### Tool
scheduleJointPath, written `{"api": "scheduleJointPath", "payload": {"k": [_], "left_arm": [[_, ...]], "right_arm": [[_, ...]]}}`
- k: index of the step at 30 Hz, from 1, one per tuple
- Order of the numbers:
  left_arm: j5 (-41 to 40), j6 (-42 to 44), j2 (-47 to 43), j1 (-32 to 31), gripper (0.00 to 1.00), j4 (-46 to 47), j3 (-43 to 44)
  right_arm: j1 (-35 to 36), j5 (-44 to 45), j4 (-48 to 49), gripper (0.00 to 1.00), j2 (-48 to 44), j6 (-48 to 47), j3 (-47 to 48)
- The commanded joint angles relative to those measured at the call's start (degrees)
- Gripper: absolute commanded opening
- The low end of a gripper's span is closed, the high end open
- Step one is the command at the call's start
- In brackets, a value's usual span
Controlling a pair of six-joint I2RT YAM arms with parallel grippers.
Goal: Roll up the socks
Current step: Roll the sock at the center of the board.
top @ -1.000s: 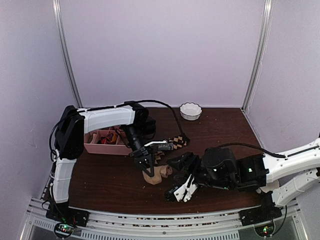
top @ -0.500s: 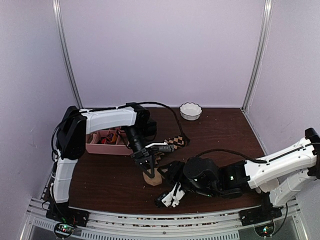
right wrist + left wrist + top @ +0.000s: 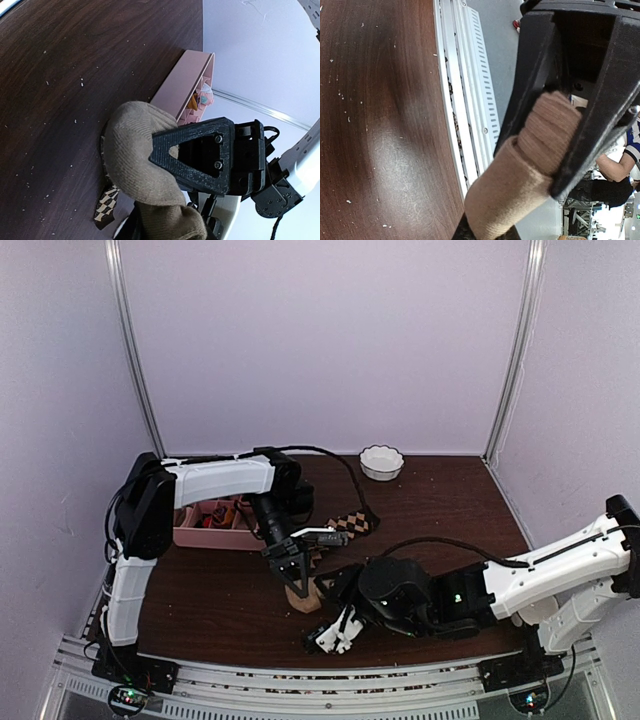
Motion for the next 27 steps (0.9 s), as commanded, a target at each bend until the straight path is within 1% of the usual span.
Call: {"api": "scheduleJointPath", "payload": {"k": [1,3,6,10,11,13,14,17,18,19,22,24,25,26,27], "left_arm": [[0.20,0.28,0.21,-0.35,0.00,-0.79,0.54],[0.28,0.00,0.08,-0.35,0.00,-0.79,0.72],[-0.12,-0.28,0.09,-0.36,0.00,-0.79,0.75],[-0.63,-0.43,0.18,-0.35,0.00,-0.79,0.50],[-0.61,-0.55,0.25,-0.37,0.00,-0.79,0.41],[-0.63,-0.54,0.35,-0.50,0.00,-0.79,0.30],[-0.73,-0.61,0.47,-0.52,0.00,-0.79,0.31],[-0.96,-0.95,0.78,-0.57,0.00,-0.78,0.70],[-1.03,-1.01,0.79,-0.60,0.00,-0.79,0.79],[-1.19,-1.06,0.86,-0.61,0.00,-0.79,0.89],[-1.87,-1.30,1.12,-0.57,0.00,-0.79,1.63],[-2.59,-1.56,1.13,-0.54,0.01,-0.72,2.51],[-3.24,-1.67,1.03,-0.49,0.10,-0.71,3.17],[-3.96,-1.76,0.79,-0.41,0.27,-0.71,3.79],[-4.62,-1.88,0.51,-0.25,0.48,-0.71,4.69]], "right_arm": [[0.42,2.76,-0.63,0.23,-0.15,0.22,0.19],[0.57,2.81,-1.37,0.23,-0.02,0.18,0.26],[0.93,2.75,-3.24,0.27,0.35,0.19,0.85],[1.21,3.61,-3.40,0.31,0.97,-0.34,0.98],[1.21,3.89,-3.12,0.33,1.15,-0.51,0.98],[1.21,4.77,-1.88,0.41,1.72,-1.13,0.98],[1.22,4.95,-1.43,0.43,1.85,-1.31,1.10],[1.51,5.07,-1.60,0.43,2.15,-1.35,1.75],[1.74,5.20,-1.40,0.41,2.24,-1.47,1.60],[1.99,5.36,-1.24,0.37,2.28,-1.44,1.45],[2.61,5.57,-2.29,0.13,2.48,-0.09,1.20],[2.99,6.43,-3.20,0.01,2.86,1.54,1.50],[2.99,7.29,-3.64,0.00,3.18,3.46,1.81],[2.99,7.63,-4.21,0.00,3.44,5.73,2.28],[2.99,7.66,-5.11,0.00,3.74,8.47,3.01]]}}
